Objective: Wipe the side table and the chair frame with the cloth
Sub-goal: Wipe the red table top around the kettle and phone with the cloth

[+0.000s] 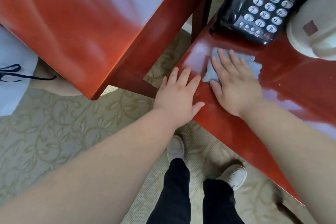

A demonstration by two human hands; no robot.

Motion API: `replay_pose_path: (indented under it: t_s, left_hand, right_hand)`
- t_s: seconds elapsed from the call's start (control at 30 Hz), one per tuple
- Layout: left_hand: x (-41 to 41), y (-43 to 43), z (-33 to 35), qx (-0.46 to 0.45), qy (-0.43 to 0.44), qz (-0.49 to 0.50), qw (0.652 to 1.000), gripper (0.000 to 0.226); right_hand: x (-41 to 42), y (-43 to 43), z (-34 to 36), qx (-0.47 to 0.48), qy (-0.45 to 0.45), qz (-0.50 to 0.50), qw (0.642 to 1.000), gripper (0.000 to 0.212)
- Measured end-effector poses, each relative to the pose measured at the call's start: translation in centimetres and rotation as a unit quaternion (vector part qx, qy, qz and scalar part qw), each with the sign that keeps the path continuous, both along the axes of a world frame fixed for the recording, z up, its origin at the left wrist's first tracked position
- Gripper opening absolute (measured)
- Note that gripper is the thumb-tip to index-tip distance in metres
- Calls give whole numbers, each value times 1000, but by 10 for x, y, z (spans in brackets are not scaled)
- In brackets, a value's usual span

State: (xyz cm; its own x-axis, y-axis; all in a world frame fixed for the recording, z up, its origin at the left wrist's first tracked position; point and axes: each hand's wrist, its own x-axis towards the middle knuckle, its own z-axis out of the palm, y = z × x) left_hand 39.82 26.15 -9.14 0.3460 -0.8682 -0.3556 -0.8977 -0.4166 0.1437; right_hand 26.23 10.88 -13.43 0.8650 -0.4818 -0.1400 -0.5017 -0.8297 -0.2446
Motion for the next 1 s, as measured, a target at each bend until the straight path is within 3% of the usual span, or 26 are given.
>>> replay_pose_path:
  t_s: [0.13, 0.4, 0.6, 0.73, 1.0]
  left_hand:
    - [-4, -12, 5, 5, 2, 36, 999, 88]
    - [-2, -21, 17, 87, 35, 33, 995, 103]
    - [-5, -22, 14, 110, 36, 27, 993, 106]
    - [-7, -23, 13, 109, 54, 41, 992, 105]
    - [-6, -21, 10, 97, 72, 64, 991, 104]
  right_hand:
    - [19, -18, -1, -7, -2, -7, 1000, 70]
    - [-88, 34, 8, 26, -17, -17, 999, 62]
    - [-7, -24, 0, 25, -24, -53, 998, 64]
    - [35, -36, 2, 28, 2, -6, 1000, 66]
    - [-21, -1, 13, 55, 39, 96, 993, 68]
